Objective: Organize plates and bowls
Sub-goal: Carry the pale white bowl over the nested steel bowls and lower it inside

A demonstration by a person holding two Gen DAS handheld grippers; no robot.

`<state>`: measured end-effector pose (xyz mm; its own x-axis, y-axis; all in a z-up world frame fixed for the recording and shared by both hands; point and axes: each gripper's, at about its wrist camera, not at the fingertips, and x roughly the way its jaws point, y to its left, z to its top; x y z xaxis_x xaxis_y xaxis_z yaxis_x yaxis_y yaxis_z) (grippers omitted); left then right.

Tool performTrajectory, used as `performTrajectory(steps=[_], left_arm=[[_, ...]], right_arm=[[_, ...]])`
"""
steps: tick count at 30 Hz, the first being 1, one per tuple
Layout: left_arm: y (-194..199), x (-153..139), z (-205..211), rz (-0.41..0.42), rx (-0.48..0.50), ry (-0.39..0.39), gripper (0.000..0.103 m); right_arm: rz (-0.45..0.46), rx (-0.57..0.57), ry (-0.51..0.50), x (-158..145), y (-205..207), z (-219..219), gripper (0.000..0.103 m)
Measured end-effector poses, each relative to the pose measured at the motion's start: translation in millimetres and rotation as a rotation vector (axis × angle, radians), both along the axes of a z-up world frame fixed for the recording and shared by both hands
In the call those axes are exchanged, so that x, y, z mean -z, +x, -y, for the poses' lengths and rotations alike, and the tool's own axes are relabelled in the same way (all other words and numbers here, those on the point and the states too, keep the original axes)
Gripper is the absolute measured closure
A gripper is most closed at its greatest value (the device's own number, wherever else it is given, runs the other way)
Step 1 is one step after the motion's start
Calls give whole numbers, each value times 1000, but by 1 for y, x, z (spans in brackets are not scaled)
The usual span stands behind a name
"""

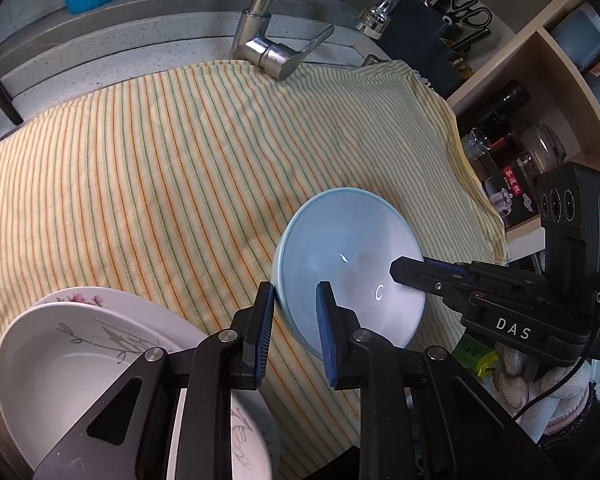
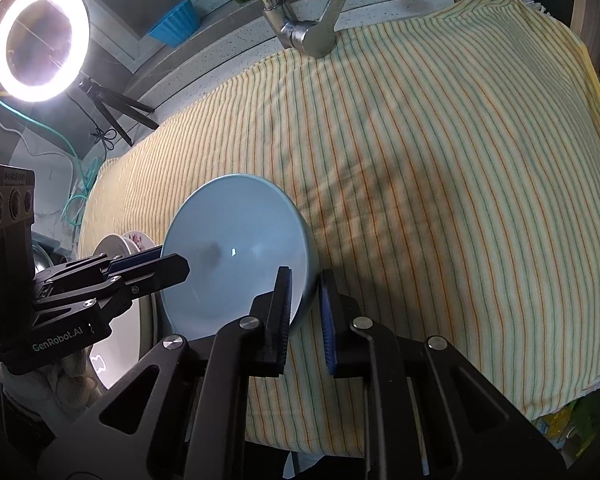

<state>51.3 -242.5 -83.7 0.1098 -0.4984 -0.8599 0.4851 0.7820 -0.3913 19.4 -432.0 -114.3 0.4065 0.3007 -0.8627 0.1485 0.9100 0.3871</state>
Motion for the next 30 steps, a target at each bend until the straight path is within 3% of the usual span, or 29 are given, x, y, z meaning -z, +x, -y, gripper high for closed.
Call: performTrajectory(steps=[13,21,30], left_arm=[[-6,-46,-50,69,-87,-79,83],[-17,-67,-113,115,-198,-82,83],[-31,-70,-194,117,-355,-77,83]], right_arm=[[100,-71,-26,-55,10,-39,89],[148,-186,-16,-77,22,-99,89],[163,-336,10,-84,32,-183,89]])
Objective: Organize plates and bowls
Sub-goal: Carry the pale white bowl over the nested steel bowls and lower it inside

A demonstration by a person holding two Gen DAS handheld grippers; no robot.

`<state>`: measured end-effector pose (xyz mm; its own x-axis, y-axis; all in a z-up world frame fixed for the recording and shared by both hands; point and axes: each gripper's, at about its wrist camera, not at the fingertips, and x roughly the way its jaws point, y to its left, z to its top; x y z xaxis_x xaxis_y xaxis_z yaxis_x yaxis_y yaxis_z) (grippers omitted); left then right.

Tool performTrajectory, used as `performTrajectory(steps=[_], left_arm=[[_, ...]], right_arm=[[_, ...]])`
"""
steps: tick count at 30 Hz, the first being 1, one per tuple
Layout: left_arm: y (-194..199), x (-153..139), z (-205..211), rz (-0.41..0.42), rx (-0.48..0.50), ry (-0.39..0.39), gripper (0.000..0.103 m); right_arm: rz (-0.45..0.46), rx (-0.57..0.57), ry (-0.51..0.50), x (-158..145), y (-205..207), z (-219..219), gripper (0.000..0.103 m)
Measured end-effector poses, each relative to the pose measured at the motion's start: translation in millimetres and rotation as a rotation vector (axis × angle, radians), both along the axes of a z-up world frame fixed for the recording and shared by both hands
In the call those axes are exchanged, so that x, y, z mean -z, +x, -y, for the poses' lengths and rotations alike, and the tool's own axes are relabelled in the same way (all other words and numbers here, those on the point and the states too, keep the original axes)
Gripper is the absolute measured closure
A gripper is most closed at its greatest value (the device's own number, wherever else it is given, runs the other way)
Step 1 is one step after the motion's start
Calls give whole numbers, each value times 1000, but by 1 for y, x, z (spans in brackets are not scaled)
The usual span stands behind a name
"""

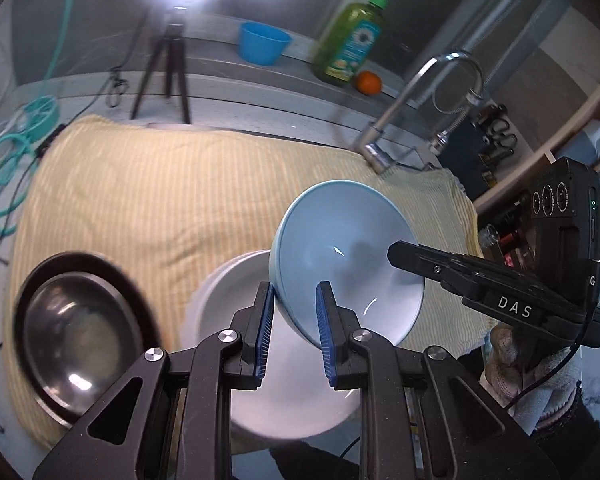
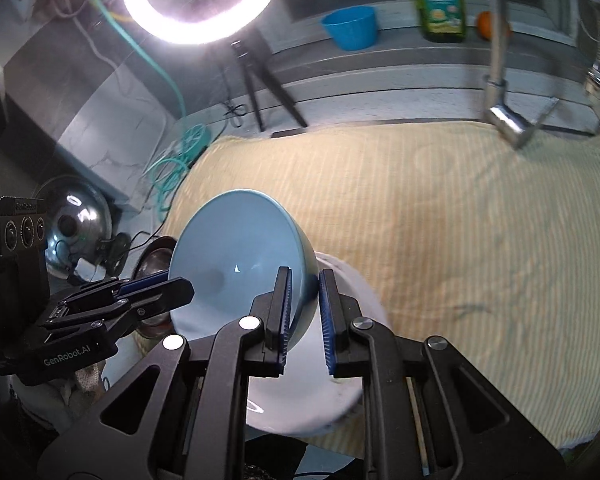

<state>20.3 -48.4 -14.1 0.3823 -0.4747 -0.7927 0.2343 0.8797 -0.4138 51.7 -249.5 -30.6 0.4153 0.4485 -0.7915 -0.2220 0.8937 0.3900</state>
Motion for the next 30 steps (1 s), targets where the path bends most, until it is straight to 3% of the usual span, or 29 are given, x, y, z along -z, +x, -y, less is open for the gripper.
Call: performTrajectory(steps=[17,30], left_arm=[[-34,6,-127,-29,-273,4,84],[-39,29,-160,-93,-322,-6,84]], right_arm=[[-45,-248,6,15,3,-147,89],[-105,-293,-39,43,7,-183,89]])
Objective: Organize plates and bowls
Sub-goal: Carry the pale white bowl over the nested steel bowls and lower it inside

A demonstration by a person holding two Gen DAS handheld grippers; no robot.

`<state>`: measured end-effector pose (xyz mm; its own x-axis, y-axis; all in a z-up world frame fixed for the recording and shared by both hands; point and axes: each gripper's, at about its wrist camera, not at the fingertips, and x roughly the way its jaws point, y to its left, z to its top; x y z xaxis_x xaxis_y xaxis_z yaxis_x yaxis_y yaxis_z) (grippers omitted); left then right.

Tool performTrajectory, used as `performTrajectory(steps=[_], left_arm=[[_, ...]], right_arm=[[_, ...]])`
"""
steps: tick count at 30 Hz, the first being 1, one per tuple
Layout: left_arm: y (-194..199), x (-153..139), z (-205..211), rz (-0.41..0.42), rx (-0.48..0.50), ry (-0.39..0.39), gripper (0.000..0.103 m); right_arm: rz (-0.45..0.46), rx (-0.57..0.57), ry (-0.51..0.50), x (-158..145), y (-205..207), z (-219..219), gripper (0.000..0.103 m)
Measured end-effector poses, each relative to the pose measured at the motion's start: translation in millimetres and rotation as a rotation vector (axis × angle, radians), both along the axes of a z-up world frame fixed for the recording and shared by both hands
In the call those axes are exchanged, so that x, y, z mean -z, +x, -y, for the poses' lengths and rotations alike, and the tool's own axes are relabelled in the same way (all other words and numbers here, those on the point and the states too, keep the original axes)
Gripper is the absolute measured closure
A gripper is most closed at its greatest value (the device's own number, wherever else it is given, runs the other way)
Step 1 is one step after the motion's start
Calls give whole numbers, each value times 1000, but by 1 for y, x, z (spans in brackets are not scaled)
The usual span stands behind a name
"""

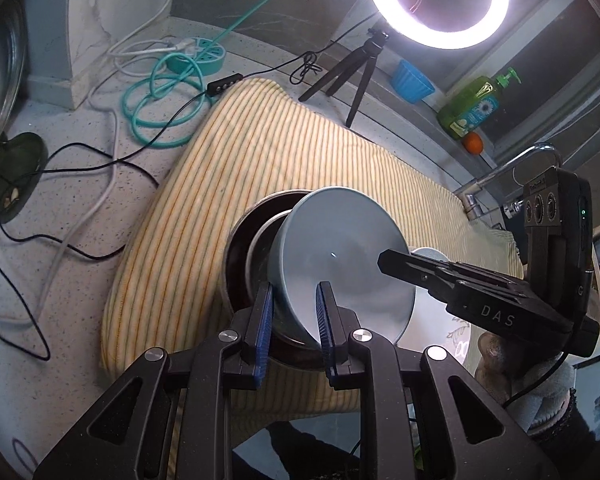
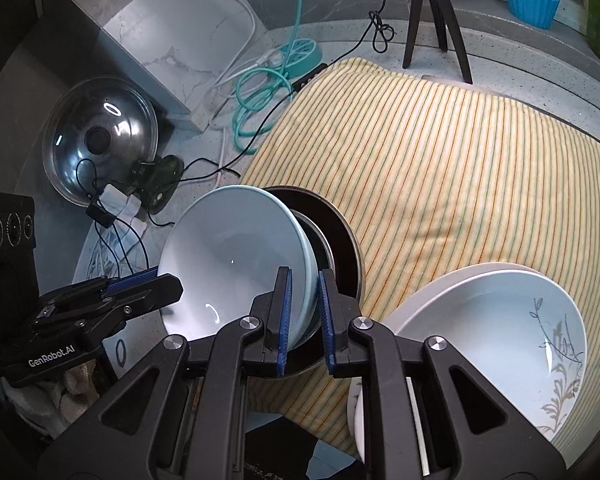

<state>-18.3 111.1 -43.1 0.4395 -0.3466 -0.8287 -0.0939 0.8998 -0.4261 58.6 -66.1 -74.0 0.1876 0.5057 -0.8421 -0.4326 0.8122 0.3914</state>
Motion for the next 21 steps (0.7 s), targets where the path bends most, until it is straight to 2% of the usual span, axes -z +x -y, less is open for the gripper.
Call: performTrajectory(steps=[10,16,21], left_arm=[[3,10,-6,-24,-1,2,84],[4,9,-9,-19,-9,9,83],[3,8,-11,-19,-14,5,82]], right_arm=[[1,-4,-32,6,1,-6,89],[8,-1,-31,7,3,-5,83],[5,13,-29,6,4,0,83]])
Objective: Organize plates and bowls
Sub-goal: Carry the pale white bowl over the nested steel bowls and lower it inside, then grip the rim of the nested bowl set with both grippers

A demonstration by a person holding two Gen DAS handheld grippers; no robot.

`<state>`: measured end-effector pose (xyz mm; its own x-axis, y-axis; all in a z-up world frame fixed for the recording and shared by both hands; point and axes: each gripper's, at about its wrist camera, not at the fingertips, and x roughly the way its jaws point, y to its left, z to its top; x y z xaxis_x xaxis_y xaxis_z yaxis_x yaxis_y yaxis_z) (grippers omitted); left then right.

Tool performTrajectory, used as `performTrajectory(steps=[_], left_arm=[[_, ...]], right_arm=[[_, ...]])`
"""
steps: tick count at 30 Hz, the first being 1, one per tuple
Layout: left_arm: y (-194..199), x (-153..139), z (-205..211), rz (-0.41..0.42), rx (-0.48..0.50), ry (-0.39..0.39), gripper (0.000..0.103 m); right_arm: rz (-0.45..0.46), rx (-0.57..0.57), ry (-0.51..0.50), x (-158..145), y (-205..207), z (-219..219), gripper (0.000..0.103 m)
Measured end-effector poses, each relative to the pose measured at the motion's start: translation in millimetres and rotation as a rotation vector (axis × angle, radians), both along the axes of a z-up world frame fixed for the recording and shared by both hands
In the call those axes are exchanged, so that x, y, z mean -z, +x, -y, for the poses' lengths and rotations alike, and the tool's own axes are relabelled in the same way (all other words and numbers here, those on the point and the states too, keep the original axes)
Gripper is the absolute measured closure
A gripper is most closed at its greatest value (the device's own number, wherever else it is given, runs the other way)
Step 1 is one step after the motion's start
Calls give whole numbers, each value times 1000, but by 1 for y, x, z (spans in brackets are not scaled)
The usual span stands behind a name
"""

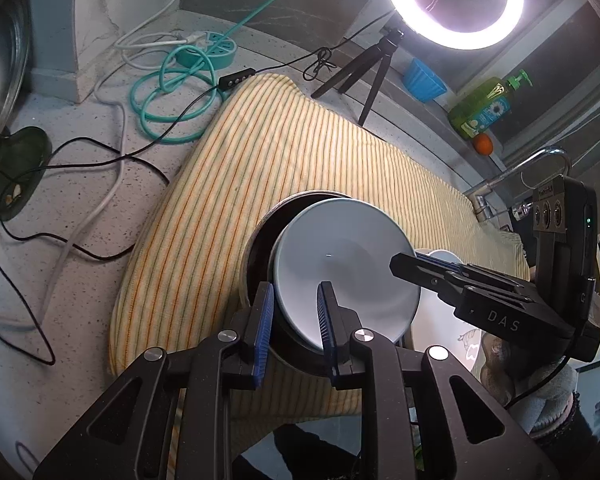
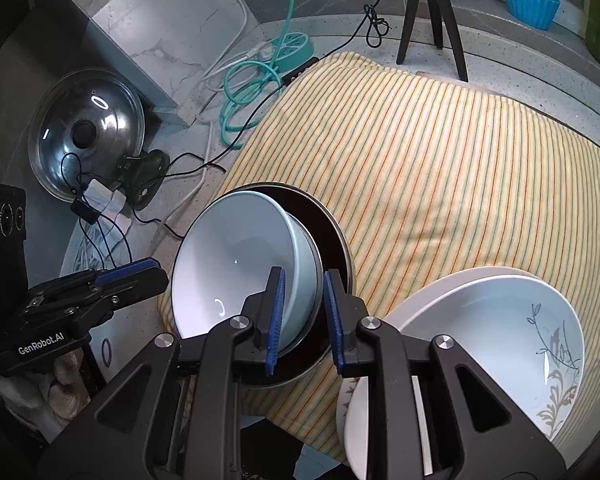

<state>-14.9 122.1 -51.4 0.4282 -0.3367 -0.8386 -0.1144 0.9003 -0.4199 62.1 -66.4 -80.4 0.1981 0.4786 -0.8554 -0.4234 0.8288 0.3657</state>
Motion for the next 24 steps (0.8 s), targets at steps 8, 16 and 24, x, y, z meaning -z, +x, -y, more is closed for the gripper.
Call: performTrajectory(steps=[8,16,24], left_arm=[[-2,-5,-5,16,-26,-5,82],[-5,-11,-19,38,-55,-1,77],[-7,-1,-23,23,-43,12,77]], right_arm=[[-21,-7,23,6,0,2,87],[-58,4,63,11,3,5,88],[-9,63,134,-7,-2,31,57]])
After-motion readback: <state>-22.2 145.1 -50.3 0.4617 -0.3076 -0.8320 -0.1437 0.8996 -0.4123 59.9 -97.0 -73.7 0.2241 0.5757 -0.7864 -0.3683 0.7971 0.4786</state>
